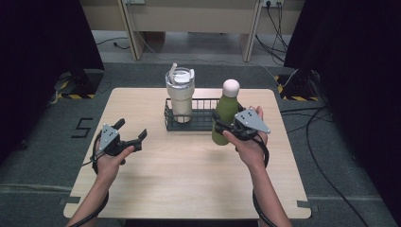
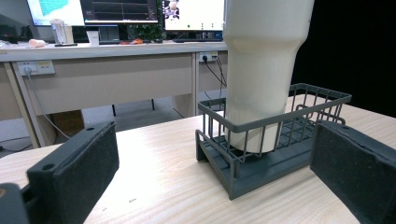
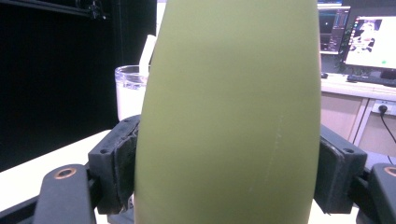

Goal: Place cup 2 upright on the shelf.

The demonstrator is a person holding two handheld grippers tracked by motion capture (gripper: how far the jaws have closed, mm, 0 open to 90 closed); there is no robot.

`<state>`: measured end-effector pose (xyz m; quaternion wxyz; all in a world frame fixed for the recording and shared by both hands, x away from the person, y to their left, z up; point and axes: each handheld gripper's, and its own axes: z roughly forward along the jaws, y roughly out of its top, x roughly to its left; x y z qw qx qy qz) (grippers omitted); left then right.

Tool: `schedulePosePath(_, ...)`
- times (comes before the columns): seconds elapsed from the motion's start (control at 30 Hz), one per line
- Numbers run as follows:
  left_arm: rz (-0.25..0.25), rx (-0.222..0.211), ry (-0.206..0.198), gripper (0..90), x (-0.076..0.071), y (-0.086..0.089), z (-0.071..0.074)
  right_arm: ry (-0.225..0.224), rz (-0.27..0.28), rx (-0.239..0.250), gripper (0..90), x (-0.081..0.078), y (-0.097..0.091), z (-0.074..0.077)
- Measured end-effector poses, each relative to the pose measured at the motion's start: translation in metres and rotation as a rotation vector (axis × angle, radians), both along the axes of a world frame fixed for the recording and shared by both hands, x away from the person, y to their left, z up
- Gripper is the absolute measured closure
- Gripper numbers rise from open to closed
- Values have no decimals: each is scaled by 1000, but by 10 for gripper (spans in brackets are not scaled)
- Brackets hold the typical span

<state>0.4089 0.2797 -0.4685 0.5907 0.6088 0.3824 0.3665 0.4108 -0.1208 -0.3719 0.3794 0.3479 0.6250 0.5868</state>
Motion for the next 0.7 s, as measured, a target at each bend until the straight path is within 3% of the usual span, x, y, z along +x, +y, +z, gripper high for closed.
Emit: schedulePosePath(0.7, 3, -6, -4, 8, 0, 1, 1, 0, -17, 3, 233, 14, 4, 6)
